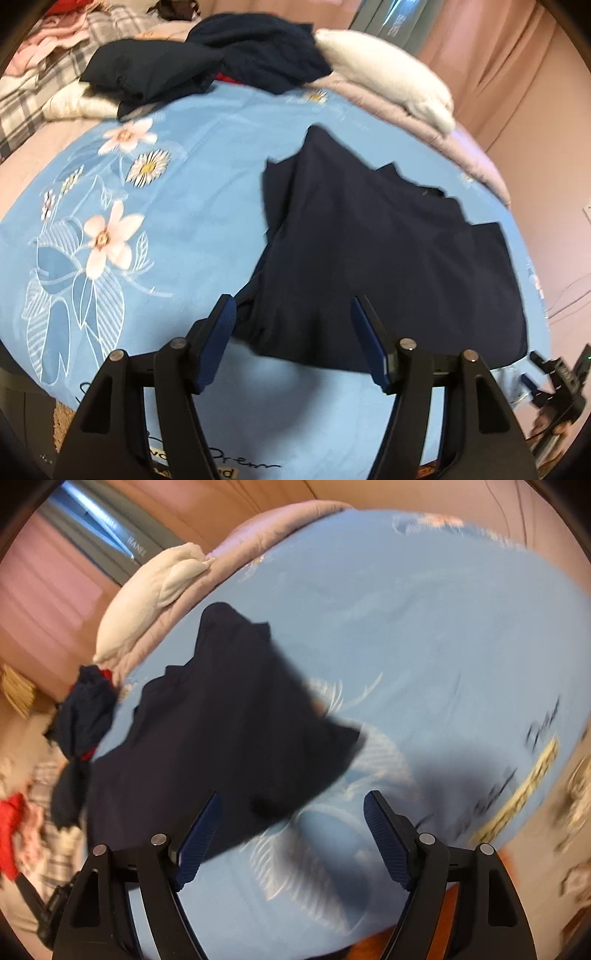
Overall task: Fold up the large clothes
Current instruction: 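Lift the jacket's side edge with both grippers, then fold the lifted side over the other half, then open the left gripper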
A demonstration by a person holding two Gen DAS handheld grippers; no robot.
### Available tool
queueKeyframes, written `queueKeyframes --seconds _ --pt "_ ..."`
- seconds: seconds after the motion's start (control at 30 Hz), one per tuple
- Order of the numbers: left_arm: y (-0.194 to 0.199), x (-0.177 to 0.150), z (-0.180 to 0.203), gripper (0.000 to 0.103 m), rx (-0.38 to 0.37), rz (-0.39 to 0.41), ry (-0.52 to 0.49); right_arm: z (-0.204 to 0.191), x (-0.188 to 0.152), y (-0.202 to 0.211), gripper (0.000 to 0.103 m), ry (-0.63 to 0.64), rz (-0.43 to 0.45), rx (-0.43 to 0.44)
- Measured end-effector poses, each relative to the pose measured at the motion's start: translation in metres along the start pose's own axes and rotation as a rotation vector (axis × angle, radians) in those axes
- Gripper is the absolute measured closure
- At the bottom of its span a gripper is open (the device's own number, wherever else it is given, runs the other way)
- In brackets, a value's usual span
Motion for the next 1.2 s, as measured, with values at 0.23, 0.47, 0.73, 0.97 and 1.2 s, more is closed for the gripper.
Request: queueKeyframes --seconds 0.23,0.47,0.73,0.97,1.2 --pt "0.006 -0.009 0.05 0.041 -0.127 -0.03 -0.07 -0.026 0.007 -0.027 0.024 0.004 0.022 0.092" --pt "-0.043 -0.056 0.11 0.082 -0.186 -0.174 -0.19 -0.022 0.013 -0.046 0.022 -0.089 0.021 0.104" --pt "-0.095 -0.102 0.135 0.084 -0.176 -0.291 -0.228 -0.021 0.008 -0.043 0.027 -0.134 0.052 0.087" --pt "-0.11 -0.107 0.124 0.088 -0.151 -0.315 -0.168 -0.03 0.018 -0.045 0.068 -0.066 0.063 0.041" --pt "-0.106 -0.111 0.127 0.091 -0.107 -0.302 -0.21 -0.052 0.037 -0.014 0.084 0.019 0.153 0.041"
Point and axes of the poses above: each gripper's, at about its wrist camera, not at the fingertips, and y roughly against the way its jaws point, z to its right, x to its top, the point moved 8 cm from there along -y, roughly the way its jaws point, and after that the axes turned 15 degrees about y, right-handed, at the moved point
